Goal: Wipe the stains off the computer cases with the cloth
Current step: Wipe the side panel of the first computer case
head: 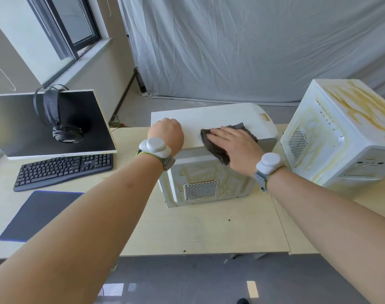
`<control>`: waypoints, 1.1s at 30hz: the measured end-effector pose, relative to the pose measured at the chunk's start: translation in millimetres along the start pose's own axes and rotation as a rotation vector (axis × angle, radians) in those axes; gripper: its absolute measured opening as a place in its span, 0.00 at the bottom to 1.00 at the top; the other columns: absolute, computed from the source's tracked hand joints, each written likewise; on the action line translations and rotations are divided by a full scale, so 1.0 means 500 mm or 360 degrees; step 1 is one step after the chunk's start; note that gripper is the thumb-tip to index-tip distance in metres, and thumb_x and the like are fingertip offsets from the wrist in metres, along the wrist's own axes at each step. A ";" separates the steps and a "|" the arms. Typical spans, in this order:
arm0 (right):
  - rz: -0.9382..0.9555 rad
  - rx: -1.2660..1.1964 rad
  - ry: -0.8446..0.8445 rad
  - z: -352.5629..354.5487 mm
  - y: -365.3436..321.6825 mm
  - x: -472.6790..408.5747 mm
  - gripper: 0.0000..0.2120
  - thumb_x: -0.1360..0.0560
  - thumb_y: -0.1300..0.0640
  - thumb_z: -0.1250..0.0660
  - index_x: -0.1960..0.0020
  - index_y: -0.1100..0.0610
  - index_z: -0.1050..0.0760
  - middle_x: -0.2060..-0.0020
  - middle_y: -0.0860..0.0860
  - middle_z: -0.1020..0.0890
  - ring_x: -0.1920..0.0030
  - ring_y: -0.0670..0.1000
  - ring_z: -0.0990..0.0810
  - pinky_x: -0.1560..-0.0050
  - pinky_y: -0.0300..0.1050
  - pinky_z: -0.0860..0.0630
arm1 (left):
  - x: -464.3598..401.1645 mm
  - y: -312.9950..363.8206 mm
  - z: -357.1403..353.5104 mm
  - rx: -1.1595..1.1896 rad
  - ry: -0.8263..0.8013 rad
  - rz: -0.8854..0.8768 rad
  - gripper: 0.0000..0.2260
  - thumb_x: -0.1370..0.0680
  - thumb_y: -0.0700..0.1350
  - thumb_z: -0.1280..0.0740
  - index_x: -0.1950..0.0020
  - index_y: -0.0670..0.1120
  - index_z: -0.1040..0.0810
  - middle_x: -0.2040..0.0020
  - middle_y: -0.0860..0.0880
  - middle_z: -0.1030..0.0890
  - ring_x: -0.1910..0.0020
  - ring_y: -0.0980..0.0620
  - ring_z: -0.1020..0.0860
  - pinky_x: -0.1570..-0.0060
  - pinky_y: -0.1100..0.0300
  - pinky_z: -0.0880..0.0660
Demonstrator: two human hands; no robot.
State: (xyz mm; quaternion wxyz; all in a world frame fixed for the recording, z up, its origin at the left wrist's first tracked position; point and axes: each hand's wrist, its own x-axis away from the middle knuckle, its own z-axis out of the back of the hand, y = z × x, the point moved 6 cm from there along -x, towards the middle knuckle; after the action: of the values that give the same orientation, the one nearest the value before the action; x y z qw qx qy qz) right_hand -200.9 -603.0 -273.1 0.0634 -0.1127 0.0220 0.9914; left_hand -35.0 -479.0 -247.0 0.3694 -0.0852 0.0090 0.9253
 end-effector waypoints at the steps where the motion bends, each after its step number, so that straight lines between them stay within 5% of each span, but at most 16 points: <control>1: -0.0019 -0.0006 -0.0002 0.002 0.018 0.010 0.36 0.29 0.64 0.29 0.23 0.51 0.34 0.23 0.50 0.32 0.24 0.57 0.34 0.28 0.56 0.35 | 0.004 0.001 0.000 0.0027 0.0033 0.0011 0.07 0.23 0.36 0.43 0.49 0.41 0.27 0.50 0.41 0.23 0.54 0.40 0.24 0.58 0.53 0.32; 6: -0.0532 -0.0526 0.0159 0.060 0.052 0.034 0.31 0.27 0.73 0.40 0.27 0.55 0.27 0.30 0.56 0.24 0.30 0.59 0.28 0.30 0.50 0.32 | 0.004 -0.005 -0.008 0.0422 0.0236 -0.0013 0.16 0.26 0.35 0.43 0.39 0.41 0.27 0.40 0.41 0.24 0.36 0.39 0.29 0.35 0.50 0.34; 9: -0.0877 -0.0802 0.0658 0.107 0.073 0.055 0.24 0.26 0.69 0.43 0.34 0.55 0.23 0.38 0.57 0.20 0.37 0.62 0.24 0.40 0.50 0.27 | -0.005 -0.020 -0.019 0.0610 0.0098 0.0043 0.19 0.24 0.36 0.43 0.33 0.44 0.28 0.34 0.42 0.25 0.36 0.40 0.29 0.35 0.51 0.35; 11: -0.1131 -0.0546 0.0963 0.110 0.077 0.093 0.18 0.25 0.64 0.40 0.40 0.53 0.21 0.41 0.57 0.23 0.41 0.64 0.27 0.46 0.53 0.29 | -0.005 -0.019 -0.020 0.0588 0.0079 0.0030 0.18 0.23 0.37 0.43 0.34 0.44 0.27 0.33 0.42 0.26 0.36 0.39 0.29 0.36 0.51 0.35; 14: -0.1488 -0.0647 0.0892 0.054 0.068 0.131 0.15 0.22 0.63 0.35 0.37 0.56 0.24 0.39 0.59 0.28 0.43 0.63 0.28 0.46 0.53 0.30 | -0.001 -0.018 -0.019 0.0571 0.0069 0.0039 0.18 0.23 0.37 0.44 0.34 0.45 0.27 0.32 0.42 0.27 0.35 0.39 0.29 0.34 0.51 0.35; 17: -0.1584 -0.1101 0.0850 -0.010 0.044 0.127 0.14 0.20 0.64 0.39 0.35 0.61 0.33 0.41 0.58 0.24 0.47 0.58 0.23 0.53 0.47 0.28 | 0.001 -0.015 -0.016 0.0558 0.0072 0.0048 0.19 0.23 0.37 0.44 0.33 0.44 0.28 0.32 0.42 0.28 0.35 0.40 0.30 0.33 0.51 0.36; 20: -0.1576 -0.0981 0.0848 -0.024 -0.008 0.103 0.05 0.21 0.65 0.39 0.45 0.63 0.28 0.53 0.59 0.23 0.56 0.57 0.25 0.60 0.44 0.35 | 0.005 -0.011 -0.013 0.0551 0.0060 0.0068 0.20 0.24 0.37 0.44 0.32 0.44 0.29 0.32 0.42 0.28 0.35 0.39 0.30 0.33 0.52 0.36; 26: -0.1104 -0.1087 0.0620 -0.039 -0.067 0.064 0.04 0.24 0.64 0.33 0.53 0.58 0.27 0.61 0.52 0.23 0.62 0.53 0.28 0.62 0.43 0.36 | 0.002 -0.016 -0.015 0.0555 0.0048 0.0066 0.20 0.23 0.38 0.45 0.32 0.45 0.29 0.33 0.42 0.28 0.35 0.40 0.30 0.33 0.52 0.36; 30: -0.1528 -0.1173 0.0937 -0.014 0.004 0.140 0.05 0.24 0.67 0.38 0.52 0.58 0.28 0.60 0.53 0.24 0.61 0.57 0.28 0.64 0.45 0.42 | 0.002 -0.013 -0.017 0.0541 0.0052 0.0068 0.20 0.23 0.38 0.45 0.33 0.46 0.29 0.33 0.43 0.28 0.35 0.40 0.30 0.34 0.52 0.36; 33: -0.1721 -0.1193 0.1091 -0.014 0.029 0.157 0.06 0.23 0.67 0.39 0.48 0.59 0.28 0.52 0.53 0.25 0.54 0.58 0.25 0.57 0.42 0.34 | 0.003 -0.013 -0.017 0.0554 0.0052 0.0080 0.19 0.24 0.38 0.45 0.34 0.45 0.29 0.34 0.43 0.28 0.37 0.40 0.30 0.34 0.52 0.36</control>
State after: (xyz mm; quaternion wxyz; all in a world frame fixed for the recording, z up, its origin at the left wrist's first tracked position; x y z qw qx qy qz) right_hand -277.0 -608.3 -297.0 0.4896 -0.4250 -0.3579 0.6720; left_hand -30.2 -473.9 -255.5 0.3552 -0.0349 0.1772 0.9172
